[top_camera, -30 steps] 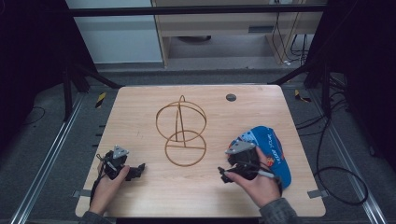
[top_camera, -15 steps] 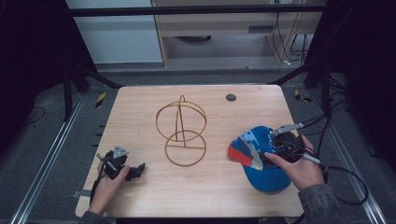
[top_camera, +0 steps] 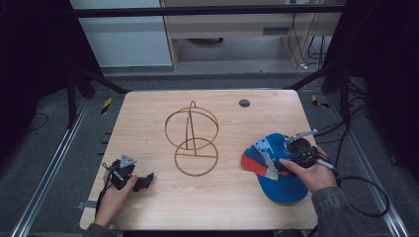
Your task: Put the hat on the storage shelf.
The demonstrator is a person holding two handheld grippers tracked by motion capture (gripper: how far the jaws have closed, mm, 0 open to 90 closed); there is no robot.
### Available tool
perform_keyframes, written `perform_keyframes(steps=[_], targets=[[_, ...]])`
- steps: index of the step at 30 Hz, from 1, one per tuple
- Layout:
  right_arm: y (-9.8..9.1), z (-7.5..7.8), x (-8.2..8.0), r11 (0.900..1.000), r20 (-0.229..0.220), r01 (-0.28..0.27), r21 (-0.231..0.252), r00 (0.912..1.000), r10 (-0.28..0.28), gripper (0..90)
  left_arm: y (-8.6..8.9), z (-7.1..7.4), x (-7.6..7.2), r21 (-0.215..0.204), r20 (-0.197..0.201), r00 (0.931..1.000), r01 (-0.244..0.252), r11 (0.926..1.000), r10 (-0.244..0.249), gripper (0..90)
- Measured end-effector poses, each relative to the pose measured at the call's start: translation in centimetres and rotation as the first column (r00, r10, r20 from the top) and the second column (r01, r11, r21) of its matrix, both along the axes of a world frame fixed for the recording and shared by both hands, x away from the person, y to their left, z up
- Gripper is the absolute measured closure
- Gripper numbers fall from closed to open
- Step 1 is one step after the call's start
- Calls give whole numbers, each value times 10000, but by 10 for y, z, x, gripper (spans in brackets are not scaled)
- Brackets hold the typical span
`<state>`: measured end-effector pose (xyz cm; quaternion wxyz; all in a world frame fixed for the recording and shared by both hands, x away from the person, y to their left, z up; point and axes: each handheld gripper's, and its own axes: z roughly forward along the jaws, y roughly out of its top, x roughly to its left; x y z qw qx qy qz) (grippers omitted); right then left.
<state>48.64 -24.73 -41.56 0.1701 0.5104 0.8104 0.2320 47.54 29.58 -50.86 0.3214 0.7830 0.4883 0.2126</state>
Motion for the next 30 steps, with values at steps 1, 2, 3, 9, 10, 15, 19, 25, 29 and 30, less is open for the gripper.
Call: perform_keyframes(steps=[1,2,3,9,10,15,19,25,29,30], targets=[[1,-2,1,10000,-62,35,32,10000,-35,102,0,0,0,0,-2,10000,-1,10000,1,0],[1,-3,3,10000,-83,13,-9,10000,-13,101,0,0,0,5,-15,10000,13,10000,-13,0],[1,-4,5,10000,-147,41,19,9999,-40,101,0,0,0,5,-7,10000,5,10000,-5,0],[-1,-9,12,9996,-431,193,206,9989,-184,79,0,0,0,-2,-18,10000,21,10000,-21,0],[0,-9,14,9997,-432,160,193,9990,-151,81,-1,0,0,-5,-16,10000,17,10000,-17,0],[3,-11,17,9997,-560,113,200,9984,-101,126,-1,0,0,-29,15,10000,5,10000,-5,0],[2,-12,18,9996,-673,17,265,9977,1,215,-2,0,0,-50,31,10000,-15,10000,16,0],[1,-16,21,9992,-1017,16,399,9948,24,406,-2,0,0,-8,0,10000,15,10000,-15,0],[-1,-18,22,9987,-1130,-82,507,9935,139,538,-2,0,0,12,-9,10000,39,10000,-39,0],[-2,-18,22,9983,-1186,-100,579,9928,168,570,-2,0,0,-34,20,10000,16,10000,-16,0]])
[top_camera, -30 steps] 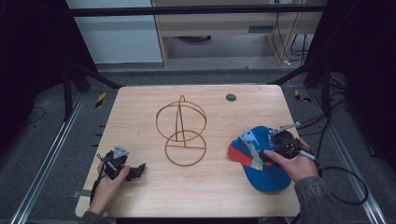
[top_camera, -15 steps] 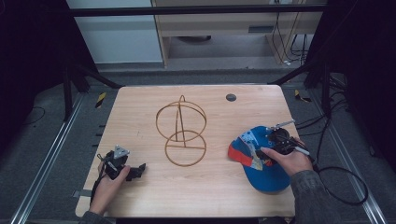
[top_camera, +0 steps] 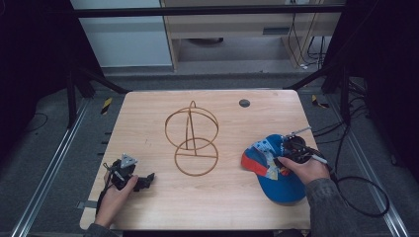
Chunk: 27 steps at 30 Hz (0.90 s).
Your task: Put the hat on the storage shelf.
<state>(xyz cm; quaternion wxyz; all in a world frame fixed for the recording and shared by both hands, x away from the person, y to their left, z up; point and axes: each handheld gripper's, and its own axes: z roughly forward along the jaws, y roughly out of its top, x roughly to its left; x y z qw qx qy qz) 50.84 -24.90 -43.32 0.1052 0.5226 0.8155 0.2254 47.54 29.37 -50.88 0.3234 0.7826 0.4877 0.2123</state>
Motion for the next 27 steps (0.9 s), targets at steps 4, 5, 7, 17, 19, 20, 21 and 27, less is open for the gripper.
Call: perform_keyframes(steps=[4,5,7,17,19,20,21,27], targets=[[-2,0,-1,9997,-48,-97,212,9999,98,662,0,0,0,29,-29,10000,37,10000,-37,0],[-3,-1,-1,9995,-63,-137,270,9999,139,683,0,0,0,26,-27,10000,37,10000,-37,0],[-3,0,-2,9993,-60,-166,326,9998,168,722,0,0,0,28,-27,10000,38,10000,-38,0],[-6,13,-5,9966,120,-596,561,9982,590,888,0,0,0,-12,-2,10000,10,10000,-10,0],[-6,17,-5,9960,153,-734,516,9972,727,890,0,0,0,-14,-1,10000,9,10000,-9,0],[-6,19,-5,9959,158,-736,531,9972,729,891,0,0,0,-13,-3,10000,8,10000,-8,0],[-7,21,-5,9956,202,-808,480,9966,800,891,0,0,0,-13,-3,10000,9,10000,-9,0],[-5,47,-7,9928,496,-1124,407,9927,1103,891,0,0,0,-11,-4,10000,9,10000,-9,0]])
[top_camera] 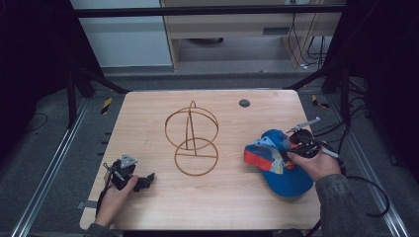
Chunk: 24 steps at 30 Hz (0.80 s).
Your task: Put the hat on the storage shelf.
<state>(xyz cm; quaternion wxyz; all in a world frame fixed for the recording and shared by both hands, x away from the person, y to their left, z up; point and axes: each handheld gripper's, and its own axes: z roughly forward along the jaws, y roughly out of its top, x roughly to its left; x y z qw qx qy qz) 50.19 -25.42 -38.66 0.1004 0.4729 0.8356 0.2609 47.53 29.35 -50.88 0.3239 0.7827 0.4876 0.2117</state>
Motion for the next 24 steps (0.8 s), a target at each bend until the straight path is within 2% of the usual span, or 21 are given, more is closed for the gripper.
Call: perform_keyframes(steps=[6,10,15,20,22,24], targets=[[10,40,0,9992,480,-402,-64,9980,405,891,0,0,0,0,3,10000,-2,10000,2,0],[20,71,3,9971,869,-761,-99,9933,766,891,0,0,0,-4,3,10000,-3,10000,3,0],[32,109,11,9929,1397,-1172,-192,9830,1187,891,0,0,0,10,6,10000,-5,10000,5,0],[46,146,19,9900,1893,-1409,-23,9721,1388,891,0,0,0,39,-16,10000,18,10000,-18,0],[51,156,20,9893,1950,-1461,10,9703,1431,891,0,0,0,42,-15,10000,19,10000,-19,0],[57,165,23,9869,2098,-1610,-27,9649,1580,891,0,0,0,41,-17,10000,18,10000,-18,0]])
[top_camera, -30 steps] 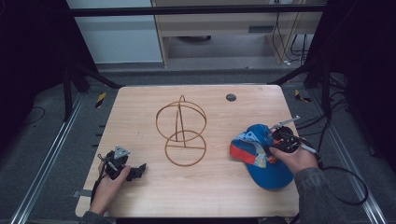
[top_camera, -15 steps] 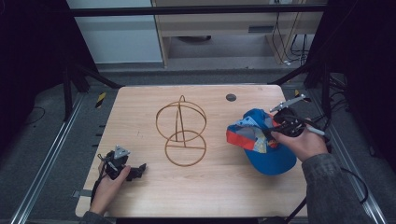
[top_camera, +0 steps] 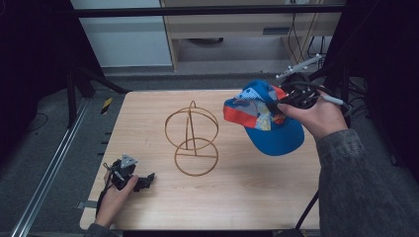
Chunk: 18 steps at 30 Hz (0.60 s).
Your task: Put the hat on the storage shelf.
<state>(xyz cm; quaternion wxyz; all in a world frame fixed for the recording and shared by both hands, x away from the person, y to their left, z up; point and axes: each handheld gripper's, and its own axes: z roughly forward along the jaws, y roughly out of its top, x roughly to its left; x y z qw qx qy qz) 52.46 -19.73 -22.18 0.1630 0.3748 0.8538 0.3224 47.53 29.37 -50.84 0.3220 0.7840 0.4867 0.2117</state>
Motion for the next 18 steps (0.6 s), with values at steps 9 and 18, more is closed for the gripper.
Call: perform_keyframes(steps=[9,18], targets=[[26,28,3,9985,361,-541,55,9979,538,891,0,0,0,2,0,10000,15,10000,-15,0],[63,46,2,9926,670,-1209,46,9905,1204,891,0,0,0,4,3,10000,13,10000,-13,0]])
